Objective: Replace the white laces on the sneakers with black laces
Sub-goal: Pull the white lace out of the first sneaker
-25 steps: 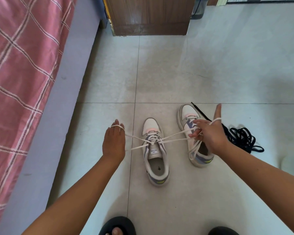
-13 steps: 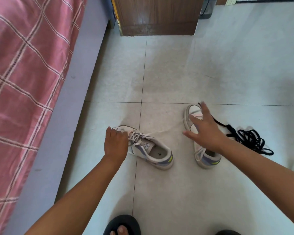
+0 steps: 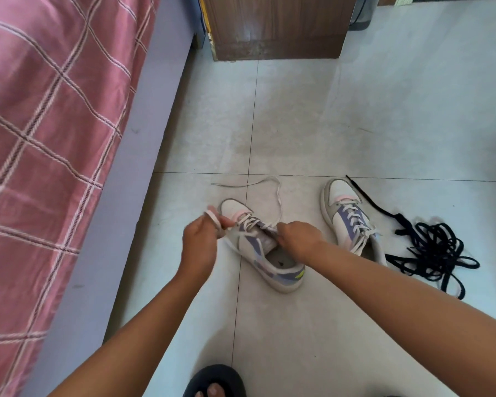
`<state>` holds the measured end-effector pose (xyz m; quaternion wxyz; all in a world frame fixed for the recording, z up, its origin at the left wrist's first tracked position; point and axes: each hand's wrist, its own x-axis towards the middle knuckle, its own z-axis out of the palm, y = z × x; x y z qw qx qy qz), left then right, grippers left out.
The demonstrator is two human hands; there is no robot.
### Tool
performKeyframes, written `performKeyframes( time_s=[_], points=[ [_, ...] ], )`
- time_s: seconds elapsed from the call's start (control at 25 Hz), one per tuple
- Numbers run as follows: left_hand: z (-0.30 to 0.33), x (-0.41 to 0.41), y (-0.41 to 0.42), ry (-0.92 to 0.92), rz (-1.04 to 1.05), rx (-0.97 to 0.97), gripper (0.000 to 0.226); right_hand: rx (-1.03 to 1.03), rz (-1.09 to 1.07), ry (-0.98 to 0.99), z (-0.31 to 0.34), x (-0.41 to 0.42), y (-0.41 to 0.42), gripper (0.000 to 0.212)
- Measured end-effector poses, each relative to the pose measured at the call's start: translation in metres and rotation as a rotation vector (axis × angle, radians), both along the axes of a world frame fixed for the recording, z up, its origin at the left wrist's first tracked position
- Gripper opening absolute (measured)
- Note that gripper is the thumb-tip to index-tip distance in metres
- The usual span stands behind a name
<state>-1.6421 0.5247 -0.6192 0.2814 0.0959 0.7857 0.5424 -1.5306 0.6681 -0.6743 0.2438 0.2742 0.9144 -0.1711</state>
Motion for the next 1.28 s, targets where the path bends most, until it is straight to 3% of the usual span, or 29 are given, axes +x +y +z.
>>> performKeyframes(
  time_s=[0.08,0.2,0.28,0.36,0.48,0.6,0.72,0.92,1.08,1.12,1.2,1.28],
  points=[
    [0.001,-0.012,-0.002,-0.114,-0.007,0.037,0.043,0.051,-0.016,-0.015,0.002,0.007,0.008,0.029],
    [-0.025,-0.016,-0.012,-0.056,-0.332,-0.351,0.019,0.059,-0.009,-0.046,0.002,0.017,0.018,0.030],
    [-0.046,-0.015,-0.022,-0.032,-0.484,-0.654,0.032,0.060,-0.003,-0.047,0.002,0.022,0.022,0.031],
    [-0.055,-0.013,-0.023,0.079,-0.510,-0.773,0.040,0.076,0.018,-0.037,0.000,0.028,0.023,0.031],
    [-0.052,-0.002,-0.003,0.305,-0.524,-0.569,0.014,0.076,0.049,-0.016,-0.002,0.035,0.022,0.030],
    [-0.050,0.016,0.029,0.389,-0.600,-0.557,0.021,0.065,0.027,0.011,-0.004,0.038,0.022,0.030],
    [-0.058,0.028,0.053,0.355,-0.650,-0.698,0.033,0.062,0.013,0.017,-0.003,0.040,0.019,0.030],
    [-0.068,0.030,0.067,0.189,-0.540,-0.702,0.034,0.059,0.003,0.021,-0.002,0.046,0.012,0.032],
    [-0.072,0.028,0.071,0.203,-0.625,-0.686,0.031,0.050,-0.020,-0.002,0.000,0.048,0.008,0.030],
    [-0.068,0.028,0.071,0.268,-0.686,-0.677,0.026,0.040,-0.037,-0.015,0.001,0.050,0.006,0.027],
    [-0.059,0.025,0.068,0.572,-0.759,-0.617,0.019,0.012,-0.082,-0.021,0.002,0.057,0.003,0.017],
    [-0.056,0.014,0.066,0.597,-0.791,-0.635,0.037,-0.014,-0.133,-0.012,0.003,0.063,-0.001,0.011]
  ],
)
